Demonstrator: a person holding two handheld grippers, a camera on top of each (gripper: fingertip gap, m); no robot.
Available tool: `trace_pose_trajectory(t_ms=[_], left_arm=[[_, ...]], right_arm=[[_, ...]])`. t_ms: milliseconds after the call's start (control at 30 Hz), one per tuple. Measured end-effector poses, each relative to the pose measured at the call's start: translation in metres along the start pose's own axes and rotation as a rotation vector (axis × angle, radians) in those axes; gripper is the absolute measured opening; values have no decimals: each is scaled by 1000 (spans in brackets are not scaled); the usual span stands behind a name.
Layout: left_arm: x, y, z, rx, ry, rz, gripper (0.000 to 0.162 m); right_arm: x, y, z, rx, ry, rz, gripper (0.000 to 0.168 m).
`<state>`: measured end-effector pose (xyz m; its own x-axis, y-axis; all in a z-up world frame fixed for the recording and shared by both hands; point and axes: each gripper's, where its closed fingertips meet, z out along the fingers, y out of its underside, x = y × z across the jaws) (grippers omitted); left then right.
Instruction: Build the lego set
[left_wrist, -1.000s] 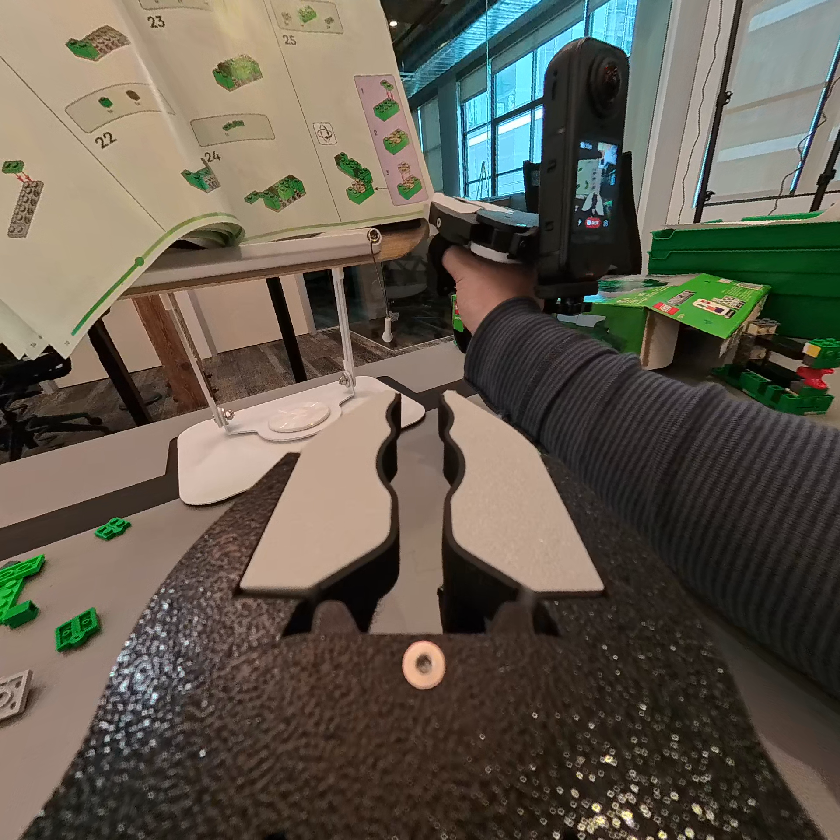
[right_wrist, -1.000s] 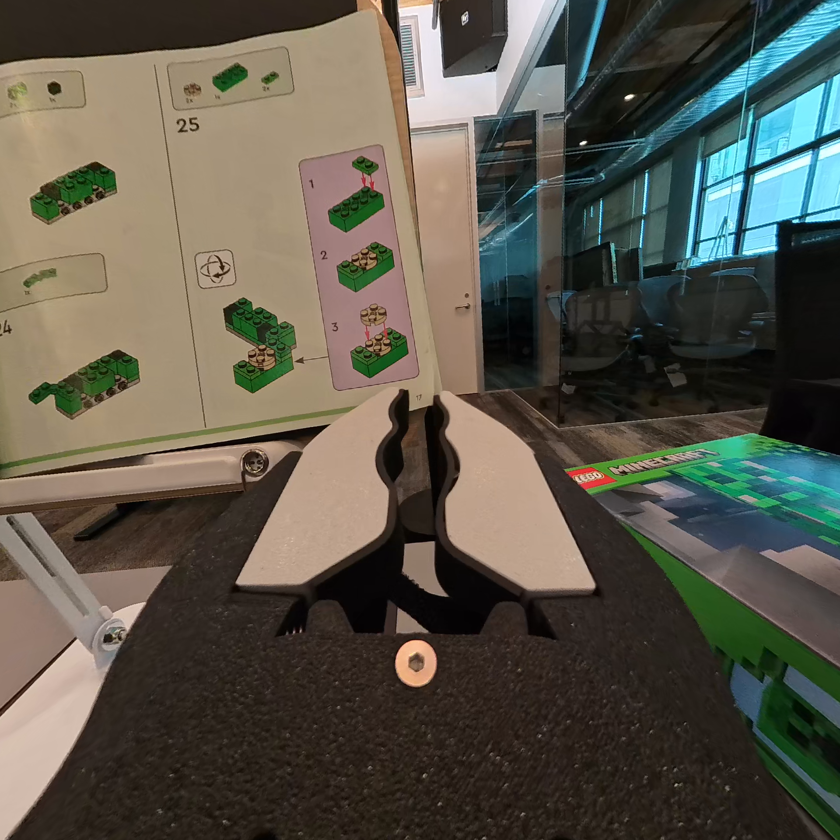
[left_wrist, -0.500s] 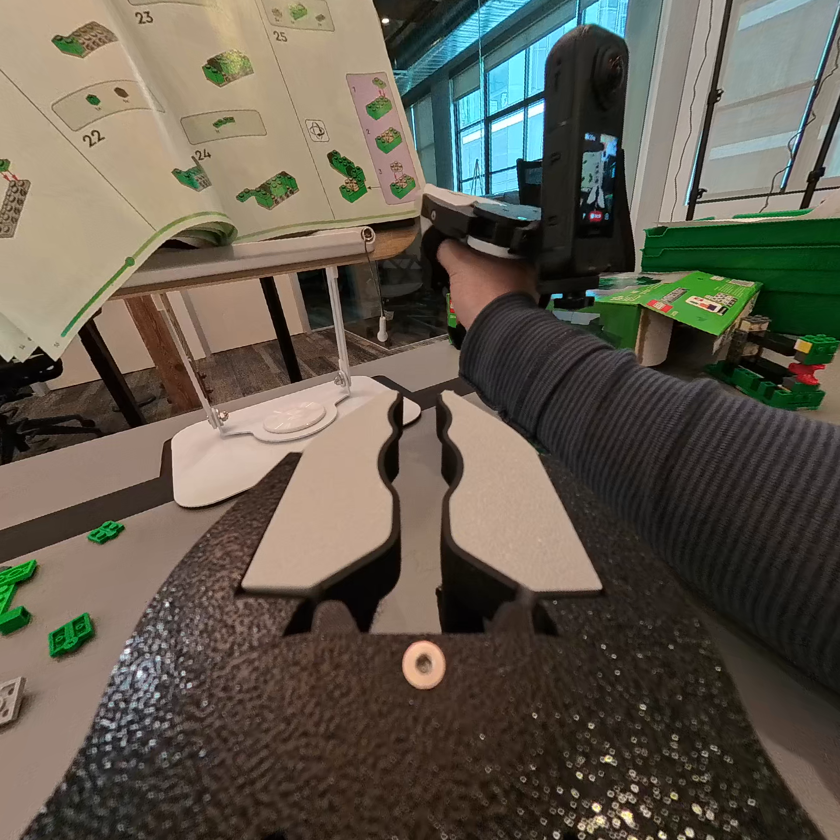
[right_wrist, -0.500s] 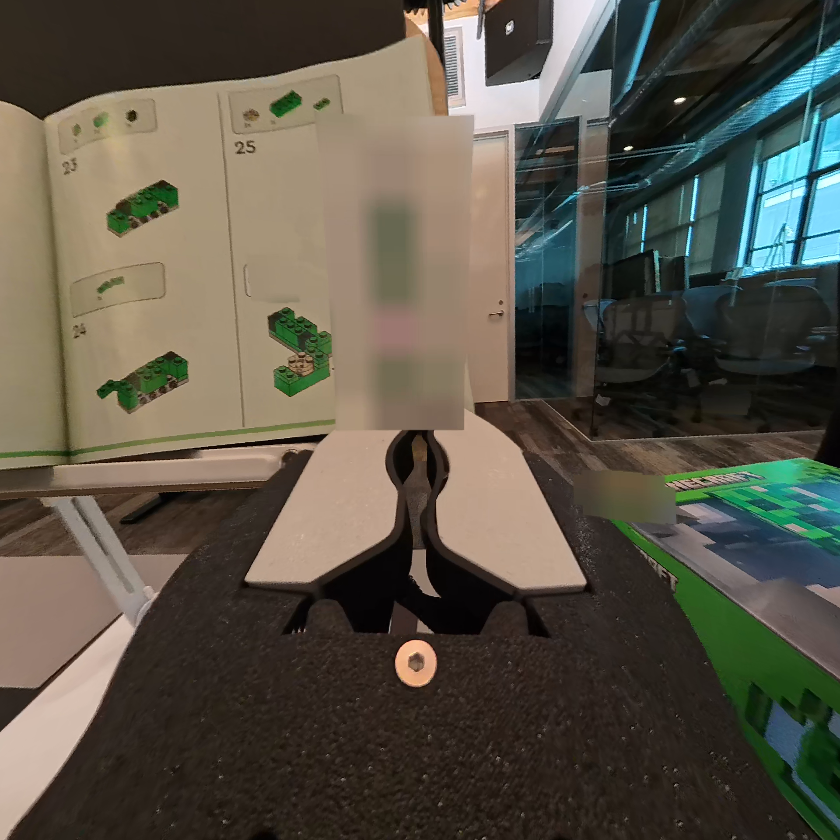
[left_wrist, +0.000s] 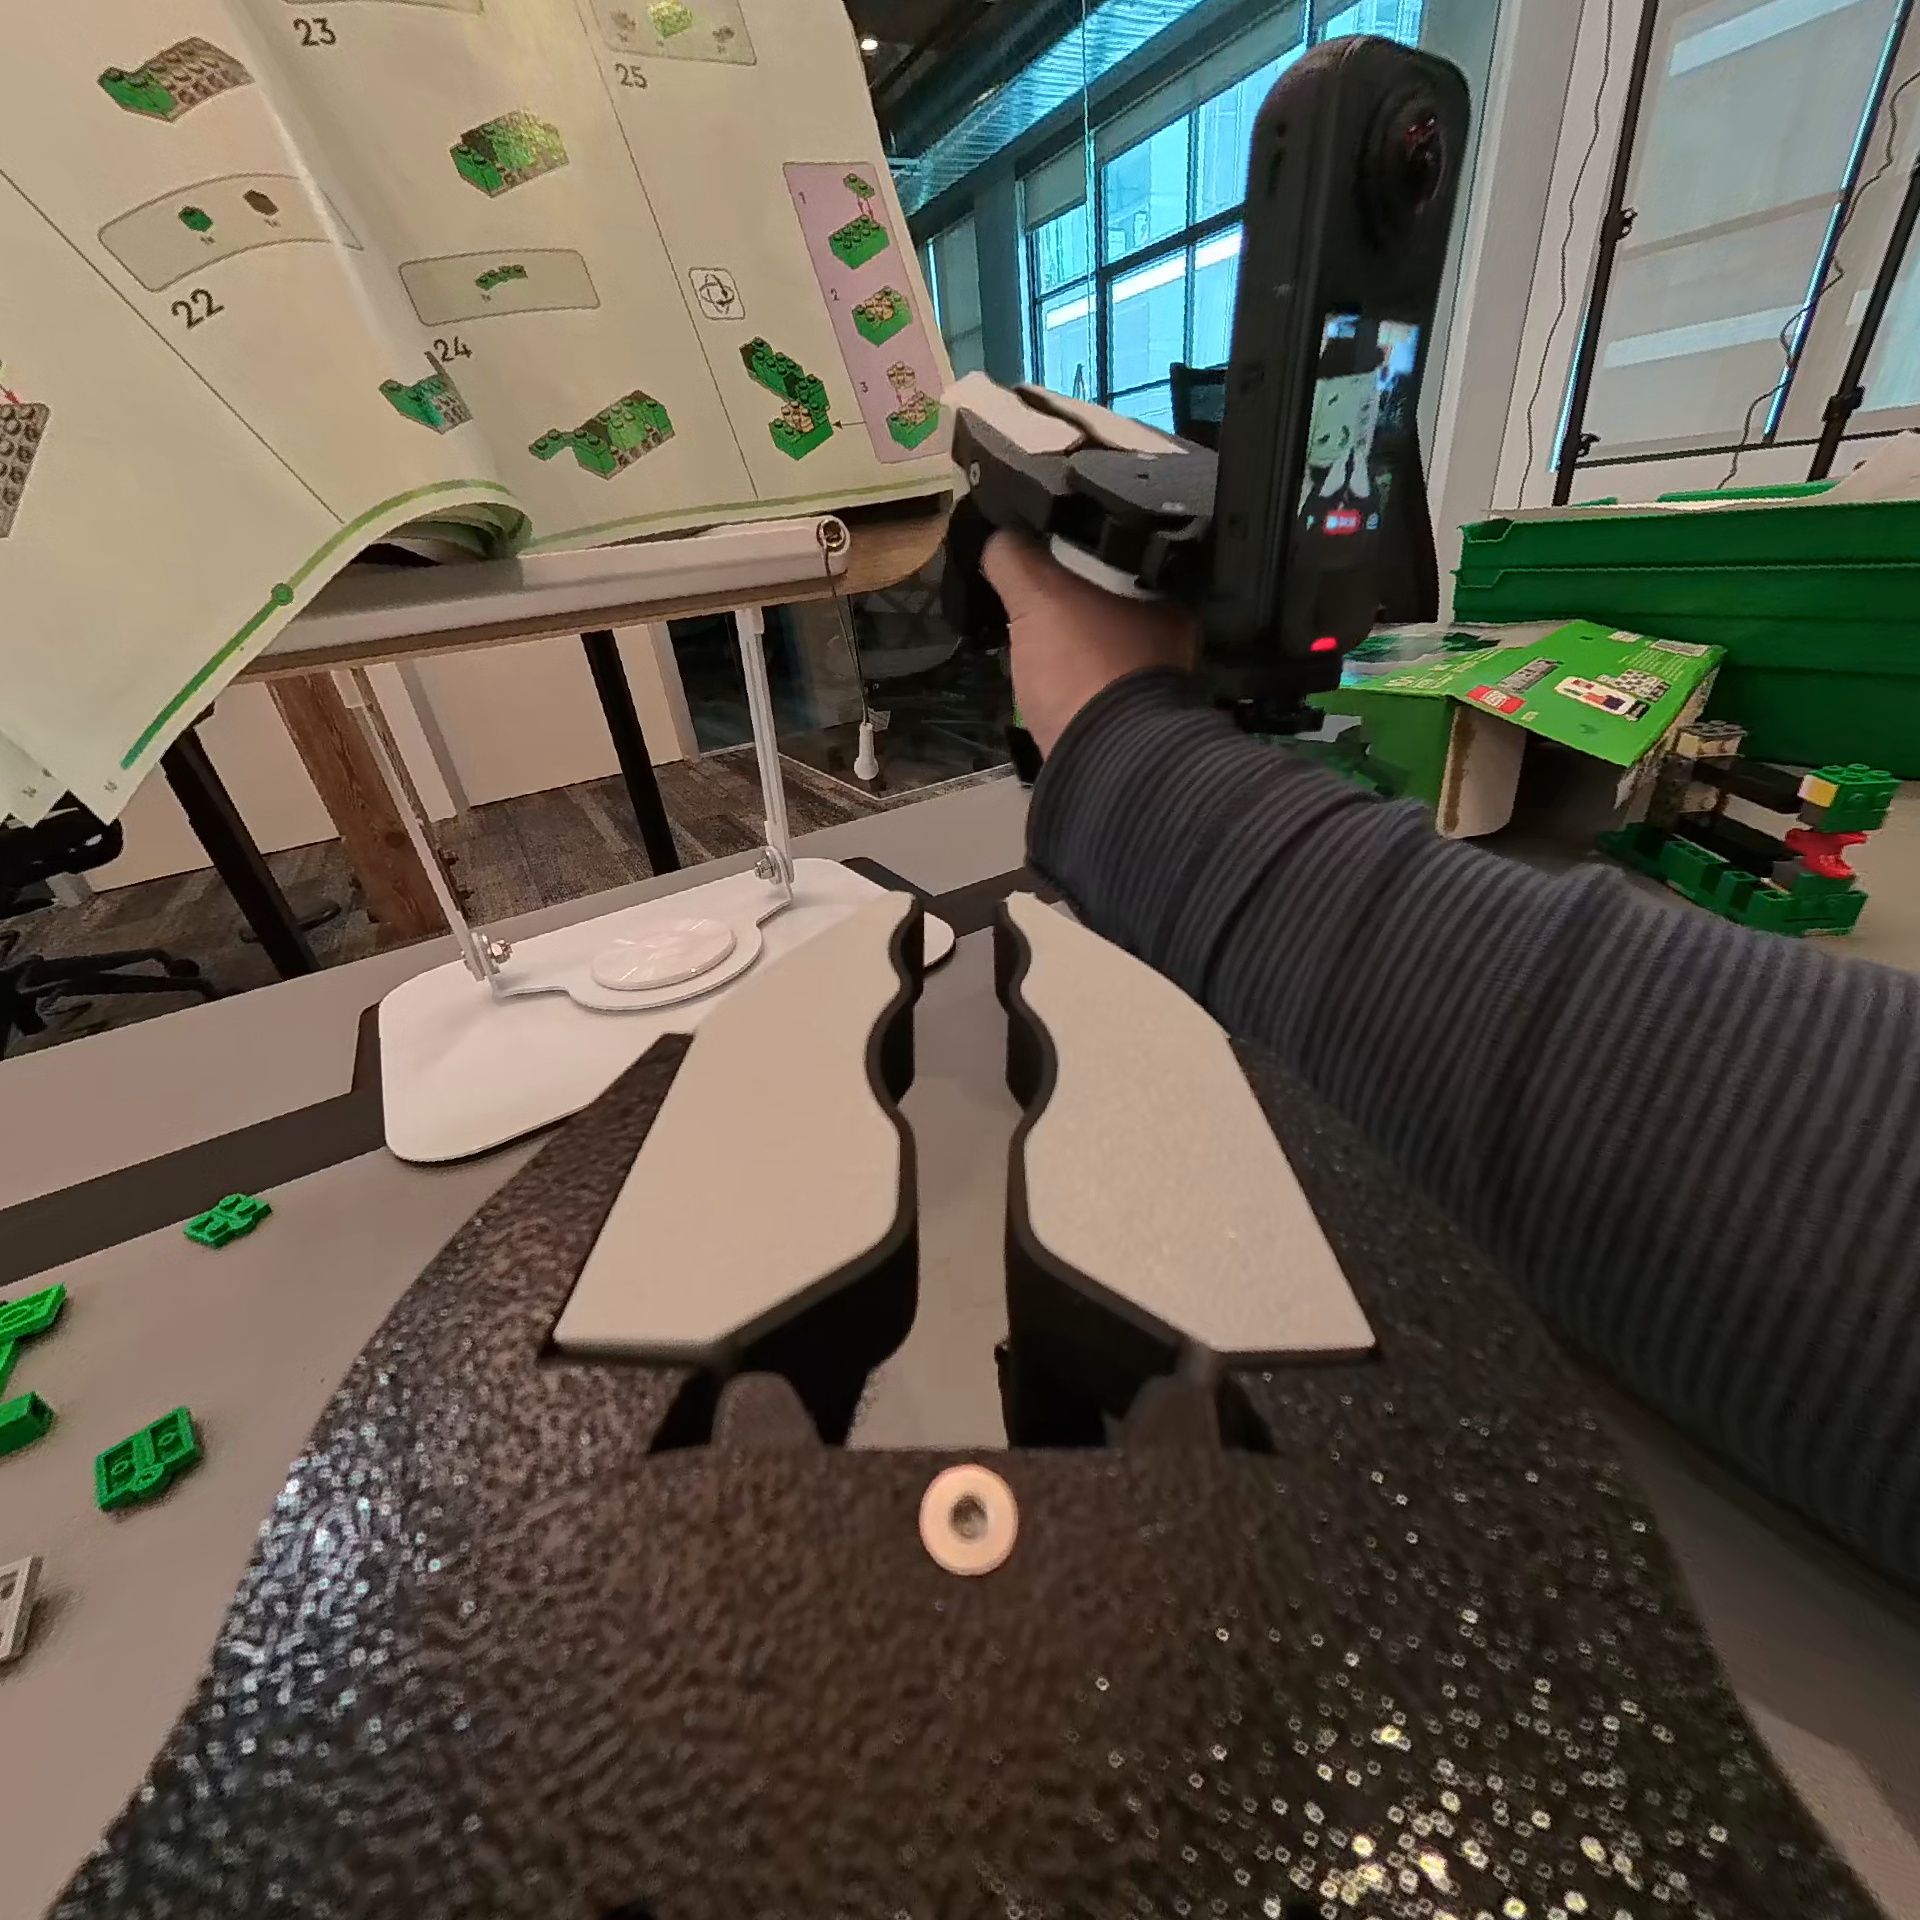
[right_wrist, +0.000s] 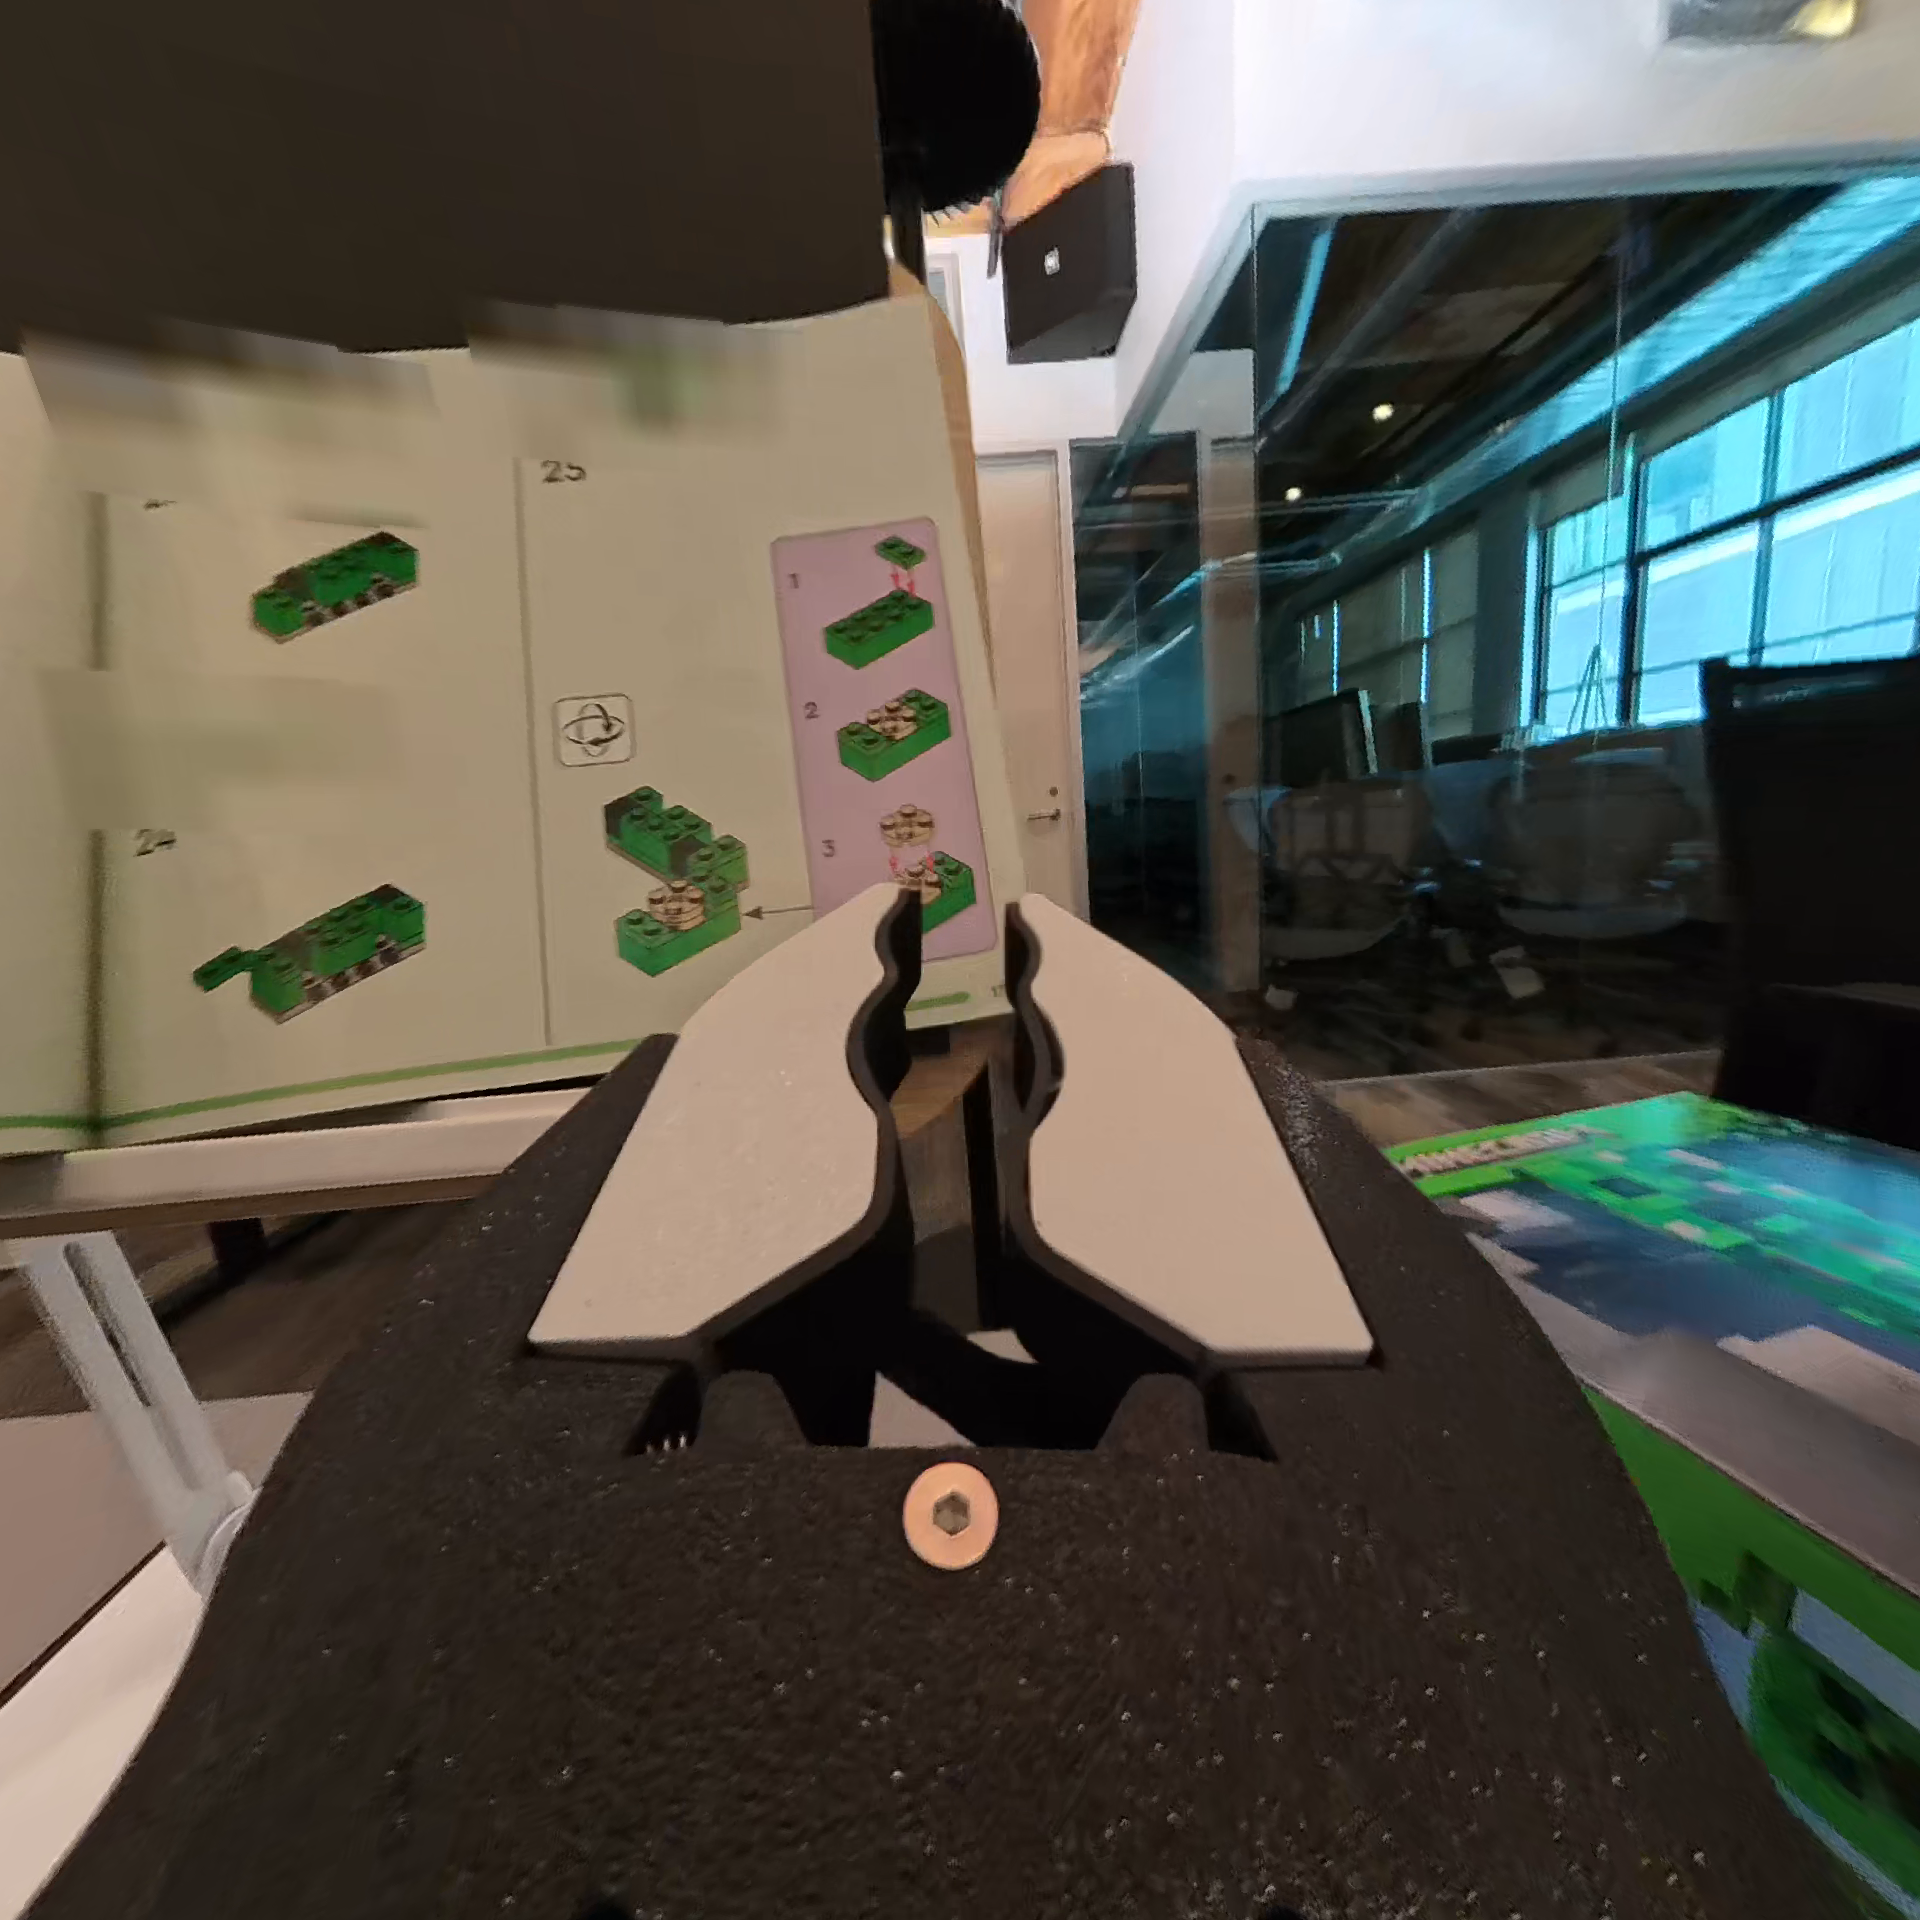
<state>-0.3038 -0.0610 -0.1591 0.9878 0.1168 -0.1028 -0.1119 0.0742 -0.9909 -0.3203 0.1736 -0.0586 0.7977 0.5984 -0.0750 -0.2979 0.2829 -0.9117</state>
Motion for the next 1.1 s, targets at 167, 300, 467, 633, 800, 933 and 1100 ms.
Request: trace_pose_trajectory(t_ms=[167, 300, 467, 633, 800, 933, 1100], left_arm=[[1, 0, 0, -1, 3, 3, 12], [1, 0, 0, -1, 4, 1, 12], [1, 0, 0, -1, 6, 2, 12], [1, 0, 0, -1, 8, -1, 12], [1, 0, 0, -2, 11, 0, 12], [1, 0, 1, -2, 13, 0, 12], [1, 0, 1, -3, 15, -1, 11]], right_arm=[[10, 16, 4, -85, 20, 73, 21], [8, 23, 7, -122, -1, 97, 15], [9, 27, 7, -137, 10, 92, 12], [13, 30, 8, -146, 29, 96, 11], [12, 29, 9, -140, 21, 91, 7], [11, 29, 8, -132, 20, 84, 4], [10, 30, 7, -128, 17, 76, 0]])
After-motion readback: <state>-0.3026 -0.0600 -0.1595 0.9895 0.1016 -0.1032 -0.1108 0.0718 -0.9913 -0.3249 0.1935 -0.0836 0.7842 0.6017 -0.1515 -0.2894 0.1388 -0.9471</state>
